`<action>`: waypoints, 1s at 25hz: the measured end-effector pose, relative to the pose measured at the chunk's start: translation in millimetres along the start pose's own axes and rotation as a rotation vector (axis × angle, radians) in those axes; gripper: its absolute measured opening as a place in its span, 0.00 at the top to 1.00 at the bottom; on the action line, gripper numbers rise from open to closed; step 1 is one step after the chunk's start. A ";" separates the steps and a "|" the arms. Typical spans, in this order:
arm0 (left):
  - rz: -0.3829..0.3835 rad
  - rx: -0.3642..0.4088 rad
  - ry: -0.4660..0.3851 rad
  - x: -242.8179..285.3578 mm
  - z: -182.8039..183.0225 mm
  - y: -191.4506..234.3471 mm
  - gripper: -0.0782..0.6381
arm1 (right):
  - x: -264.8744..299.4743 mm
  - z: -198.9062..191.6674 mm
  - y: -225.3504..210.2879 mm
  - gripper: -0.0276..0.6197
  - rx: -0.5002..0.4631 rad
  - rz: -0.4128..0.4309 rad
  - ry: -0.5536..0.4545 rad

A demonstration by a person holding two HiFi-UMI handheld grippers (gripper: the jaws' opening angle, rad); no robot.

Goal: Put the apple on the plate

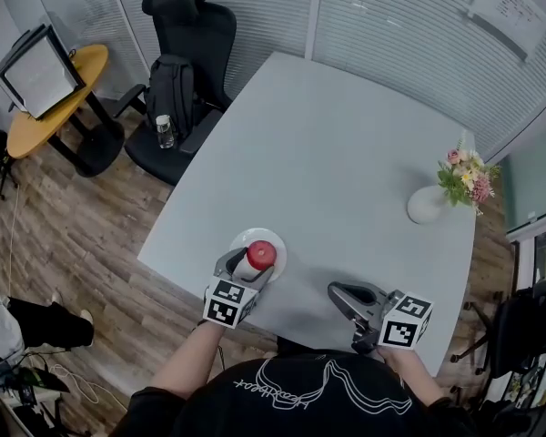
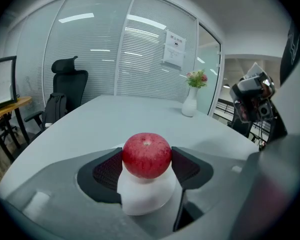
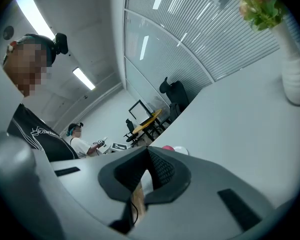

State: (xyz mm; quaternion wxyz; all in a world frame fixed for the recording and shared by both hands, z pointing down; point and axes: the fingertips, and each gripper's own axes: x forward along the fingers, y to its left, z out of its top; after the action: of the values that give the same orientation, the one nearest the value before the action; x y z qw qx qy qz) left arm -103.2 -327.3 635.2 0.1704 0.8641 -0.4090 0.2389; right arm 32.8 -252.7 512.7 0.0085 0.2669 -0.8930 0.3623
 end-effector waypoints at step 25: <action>0.019 0.090 -0.033 4.0 -16.8 2.1 0.44 | 4.2 -5.8 -0.5 0.94 0.001 -0.010 0.011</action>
State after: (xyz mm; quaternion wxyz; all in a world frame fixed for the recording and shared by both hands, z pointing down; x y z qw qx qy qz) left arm -107.2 -322.8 651.5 0.1226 0.8707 -0.4088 0.2445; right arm 28.5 -251.3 518.2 0.0152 0.2694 -0.8914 0.3642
